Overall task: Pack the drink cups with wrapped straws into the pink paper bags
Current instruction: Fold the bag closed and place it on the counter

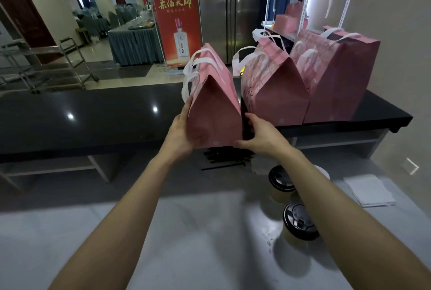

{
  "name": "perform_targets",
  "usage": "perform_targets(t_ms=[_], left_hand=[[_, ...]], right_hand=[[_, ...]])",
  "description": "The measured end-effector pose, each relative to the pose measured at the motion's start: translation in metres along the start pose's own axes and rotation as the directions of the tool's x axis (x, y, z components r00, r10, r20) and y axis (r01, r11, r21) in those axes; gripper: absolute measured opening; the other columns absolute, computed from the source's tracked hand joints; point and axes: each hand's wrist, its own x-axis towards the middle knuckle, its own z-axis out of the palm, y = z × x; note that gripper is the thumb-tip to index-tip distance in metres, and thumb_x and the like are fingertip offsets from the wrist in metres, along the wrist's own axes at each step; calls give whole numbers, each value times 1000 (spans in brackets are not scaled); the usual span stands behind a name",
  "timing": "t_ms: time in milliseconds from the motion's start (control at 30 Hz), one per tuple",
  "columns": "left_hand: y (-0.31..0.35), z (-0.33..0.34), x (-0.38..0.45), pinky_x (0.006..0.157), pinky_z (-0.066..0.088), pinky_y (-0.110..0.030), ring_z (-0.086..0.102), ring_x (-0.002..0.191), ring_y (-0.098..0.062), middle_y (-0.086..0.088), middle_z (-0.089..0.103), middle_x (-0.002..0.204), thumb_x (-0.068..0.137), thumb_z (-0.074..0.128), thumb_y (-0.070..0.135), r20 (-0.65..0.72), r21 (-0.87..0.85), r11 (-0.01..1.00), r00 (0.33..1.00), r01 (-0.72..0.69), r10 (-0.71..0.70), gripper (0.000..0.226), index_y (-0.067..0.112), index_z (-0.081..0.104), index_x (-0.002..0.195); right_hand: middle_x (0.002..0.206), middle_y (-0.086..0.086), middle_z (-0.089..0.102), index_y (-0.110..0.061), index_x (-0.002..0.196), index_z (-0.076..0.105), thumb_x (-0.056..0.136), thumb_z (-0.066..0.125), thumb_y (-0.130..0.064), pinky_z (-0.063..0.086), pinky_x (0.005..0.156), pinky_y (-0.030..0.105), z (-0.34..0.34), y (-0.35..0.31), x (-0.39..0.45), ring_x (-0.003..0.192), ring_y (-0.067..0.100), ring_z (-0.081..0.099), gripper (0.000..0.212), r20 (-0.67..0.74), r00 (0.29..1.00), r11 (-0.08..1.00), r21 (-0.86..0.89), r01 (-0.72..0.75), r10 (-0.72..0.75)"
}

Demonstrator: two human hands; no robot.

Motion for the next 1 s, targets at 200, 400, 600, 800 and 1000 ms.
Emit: perform_targets(t_ms=[200,400,600,800,1000], left_hand=[[12,11,24,119,48,-56,54,143,-30,-8,49,158,79,97,41,22,-6,1000,1000,8,-8,134,61,0,168],[21,19,52,116,50,-56,59,137,-31,-10,57,148,81,97,34,78,34,999,997,1,-4,135,55,-2,170],[20,23,63,118,49,-54,58,138,-31,-10,57,148,82,96,35,99,56,998,995,-23,18,134,55,-3,170],[13,11,64,118,50,-57,56,143,-31,-8,51,158,76,99,37,131,67,998,991,-10,1,144,58,-11,167],[6,-11,41,115,54,-49,58,141,-19,-2,55,159,84,94,41,112,174,985,993,12,-32,102,38,35,167]], right_hand=[[149,7,65,-20,153,57,87,83,-57,53,107,40,44,27,-39,135,29,61,80,290,955,934,-355,47,63],[155,10,56,-15,156,50,93,78,-59,50,108,43,71,38,-52,140,31,55,82,407,905,927,-373,37,128],[158,11,54,-15,160,46,96,76,-57,49,110,42,72,42,-58,142,31,54,82,421,896,930,-367,25,142],[161,9,52,-15,162,45,97,75,-56,46,113,41,74,44,-60,145,30,51,82,431,891,932,-361,24,144],[161,7,52,-17,162,45,97,74,-58,48,113,42,79,39,-57,144,29,53,81,430,894,935,-353,40,124]])
